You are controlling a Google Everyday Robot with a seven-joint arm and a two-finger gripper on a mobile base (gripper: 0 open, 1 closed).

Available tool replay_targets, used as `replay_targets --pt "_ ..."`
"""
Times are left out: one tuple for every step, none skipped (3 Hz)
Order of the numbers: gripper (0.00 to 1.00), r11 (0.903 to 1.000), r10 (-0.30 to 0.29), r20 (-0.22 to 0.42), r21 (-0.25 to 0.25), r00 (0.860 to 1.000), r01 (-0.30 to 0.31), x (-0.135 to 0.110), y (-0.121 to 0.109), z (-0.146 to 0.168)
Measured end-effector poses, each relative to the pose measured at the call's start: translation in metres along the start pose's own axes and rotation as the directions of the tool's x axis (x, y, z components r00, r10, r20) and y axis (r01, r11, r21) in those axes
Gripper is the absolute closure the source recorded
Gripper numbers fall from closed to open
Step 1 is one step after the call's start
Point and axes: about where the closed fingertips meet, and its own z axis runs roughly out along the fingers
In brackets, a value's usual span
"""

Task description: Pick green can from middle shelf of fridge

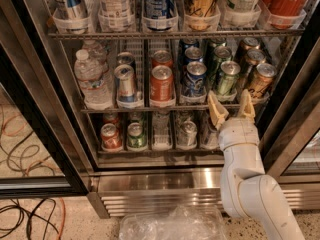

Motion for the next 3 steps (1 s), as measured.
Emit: replay_targets --pt "0.38 1.0000 -0.008 0.009 0.006 1.000 0.008 0.000 -0.003 0.020" --pt "0.38 1.0000 -0.008 0.005 -0.002 1.000 0.008 0.002 0.000 0.030" --pt "0.38 0.9999 -0.005 -0.001 -0.010 1.000 0.005 0.004 0.002 0.042"
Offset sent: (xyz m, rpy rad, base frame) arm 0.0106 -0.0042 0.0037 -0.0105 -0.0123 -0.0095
